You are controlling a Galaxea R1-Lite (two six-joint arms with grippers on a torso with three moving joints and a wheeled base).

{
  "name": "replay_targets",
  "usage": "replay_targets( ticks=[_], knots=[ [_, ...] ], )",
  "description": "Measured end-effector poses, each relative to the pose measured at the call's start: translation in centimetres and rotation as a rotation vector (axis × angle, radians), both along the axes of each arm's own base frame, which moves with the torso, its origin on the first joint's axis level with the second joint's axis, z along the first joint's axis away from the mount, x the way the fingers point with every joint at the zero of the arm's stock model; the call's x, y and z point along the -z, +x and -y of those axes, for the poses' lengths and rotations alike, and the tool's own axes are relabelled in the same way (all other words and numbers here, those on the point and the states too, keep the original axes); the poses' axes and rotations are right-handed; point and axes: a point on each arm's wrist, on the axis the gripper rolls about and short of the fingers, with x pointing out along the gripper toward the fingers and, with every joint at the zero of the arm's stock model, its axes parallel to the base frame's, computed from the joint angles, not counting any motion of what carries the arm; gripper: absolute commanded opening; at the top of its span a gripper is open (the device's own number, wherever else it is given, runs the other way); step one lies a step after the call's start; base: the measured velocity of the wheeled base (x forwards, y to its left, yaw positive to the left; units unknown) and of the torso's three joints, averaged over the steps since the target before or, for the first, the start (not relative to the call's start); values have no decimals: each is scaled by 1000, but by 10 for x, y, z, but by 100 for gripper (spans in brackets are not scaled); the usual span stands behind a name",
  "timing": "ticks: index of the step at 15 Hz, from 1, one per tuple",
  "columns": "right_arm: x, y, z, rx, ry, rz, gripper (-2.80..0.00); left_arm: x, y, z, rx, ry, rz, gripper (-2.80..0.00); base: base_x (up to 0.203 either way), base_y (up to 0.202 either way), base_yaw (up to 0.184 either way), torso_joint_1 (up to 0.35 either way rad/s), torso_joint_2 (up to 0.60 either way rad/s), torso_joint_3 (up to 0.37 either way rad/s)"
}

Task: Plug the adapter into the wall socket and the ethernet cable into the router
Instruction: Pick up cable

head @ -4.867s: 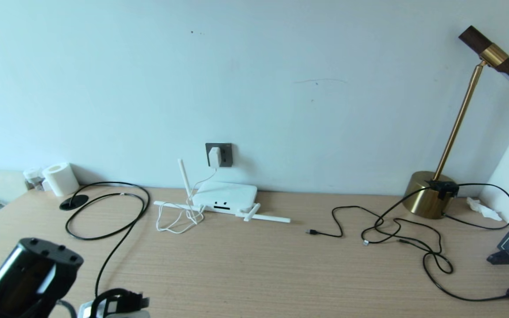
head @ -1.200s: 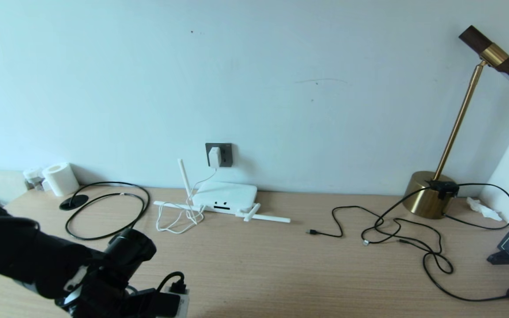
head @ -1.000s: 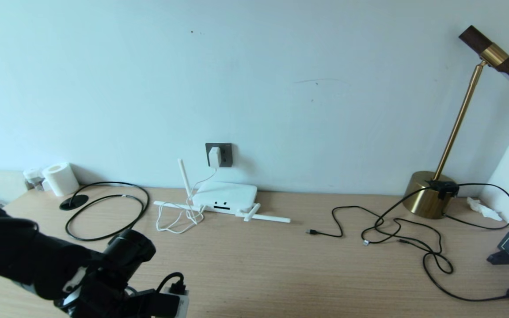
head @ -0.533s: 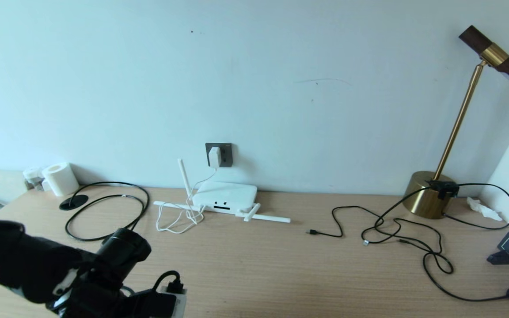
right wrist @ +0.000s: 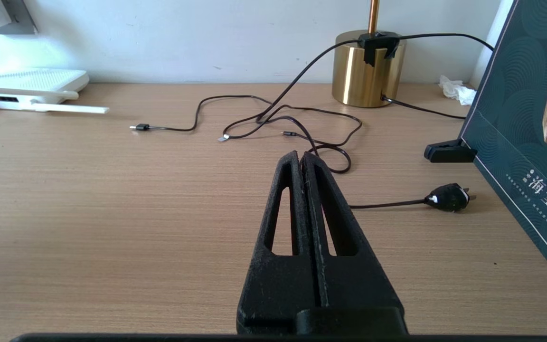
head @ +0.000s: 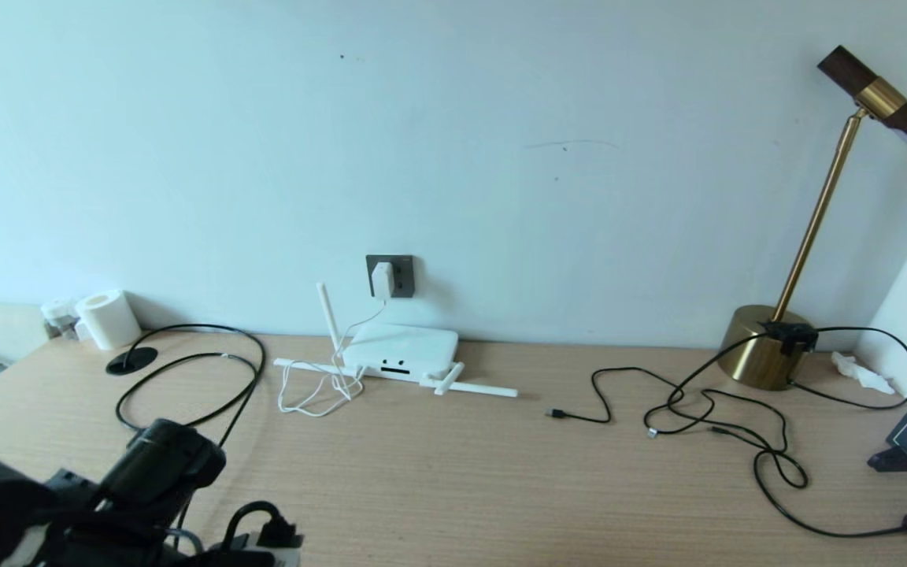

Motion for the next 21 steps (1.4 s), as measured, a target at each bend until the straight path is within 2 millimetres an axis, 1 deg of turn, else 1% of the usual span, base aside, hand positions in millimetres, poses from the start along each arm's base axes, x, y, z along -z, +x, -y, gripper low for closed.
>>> replay_targets(
  ticks=[2,4,10,12,15,19,21],
  knots=[
    [0,0,0,0,0,0,-280,1,-13,-4,-2,0,-5,-280,0,0,0,0,0,0],
    [0,0,0,0,0,0,-280,0,-21,-6,-3,-1,-1,-280,0,0,0,0,0,0],
    [0,0,0,0,0,0,-280,-6,-29,-9,-10,-14,38,-280,0,0,0,0,0,0],
    [0,0,0,0,0,0,-280,-9,-36,-10,-33,-34,44,-280,0,0,0,0,0,0],
    [0,0,0,0,0,0,-280,-12,-48,-12,-47,-115,29,-280,0,0,0,0,0,0],
    [0,0,0,0,0,0,-280,-21,-58,-15,-92,-148,70,-280,0,0,0,0,0,0],
    [0,0,0,0,0,0,-280,-23,-66,-17,-134,-165,70,-280,0,0,0,0,0,0]
  ],
)
